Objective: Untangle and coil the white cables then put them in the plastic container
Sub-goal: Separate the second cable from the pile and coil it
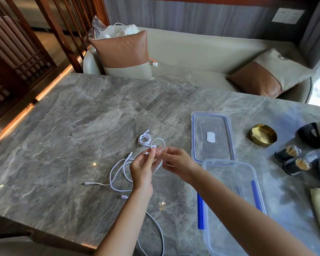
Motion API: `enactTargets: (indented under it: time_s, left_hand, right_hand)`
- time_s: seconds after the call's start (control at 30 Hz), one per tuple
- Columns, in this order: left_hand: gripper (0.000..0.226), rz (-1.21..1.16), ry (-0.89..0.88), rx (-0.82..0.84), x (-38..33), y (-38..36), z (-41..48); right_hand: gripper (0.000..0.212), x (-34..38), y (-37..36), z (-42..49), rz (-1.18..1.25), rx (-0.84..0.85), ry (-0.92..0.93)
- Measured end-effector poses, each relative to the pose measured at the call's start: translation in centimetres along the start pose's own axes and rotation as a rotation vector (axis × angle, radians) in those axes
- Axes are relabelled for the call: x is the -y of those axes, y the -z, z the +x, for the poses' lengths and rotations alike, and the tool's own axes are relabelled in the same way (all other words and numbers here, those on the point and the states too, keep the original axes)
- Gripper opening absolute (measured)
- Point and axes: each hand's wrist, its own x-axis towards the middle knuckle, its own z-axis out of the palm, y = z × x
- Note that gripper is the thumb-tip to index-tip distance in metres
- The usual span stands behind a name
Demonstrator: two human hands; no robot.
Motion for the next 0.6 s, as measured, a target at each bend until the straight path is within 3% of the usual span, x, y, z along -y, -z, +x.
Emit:
enactTargets:
  time_s: [0.07, 0.13, 0.17, 0.23, 0.3, 0.37, 0.6]
  left_hand:
    - [0.007, 0.010, -0.010, -0.065, -0.2, 0.2, 0.4]
    - [0.004, 0.036, -0.042, -0.118, -0.5, 0.3, 0.8]
    - [0.004, 0.050, -0.066, -0.133, -0.6, 0.3, 1.0]
    - [0.013, 0.093, -0.109, -0.148, -0.9, 0.4, 1.3]
    - [0.002, 0.106, -0.131, -0.138, -1.3, 0.5, 1.5]
    - [0.008, 0.110, -0.151, -0.128, -1.6, 0.4, 1.8]
    - [0.011, 0.220, -0.180, -0.006, -2.1, 1.0, 1.6]
  right_hand:
    - [0.025, 0.3, 0.0, -0.1, -0.125, -0.143, 0.139]
    - [0.013, 0.8, -0.1, -0.3, -0.287, -0.303, 0.358]
    - [0.004, 1.2, -0.3, -0.6, -0.299, -0.291, 0.410]
    - [0.024, 1.6, -1.0, -1.2, -0.254, -0.091, 0.331]
    - [0.031, 1.3, -1.8, -1.8, -0.256, 0.105, 0.150]
    - [0.028, 0.7, -1.8, -1.7, -0.255, 0.073, 0.092]
    - [0.025, 0.4, -1.6, -0.9, -0.100, -0.128, 0.139]
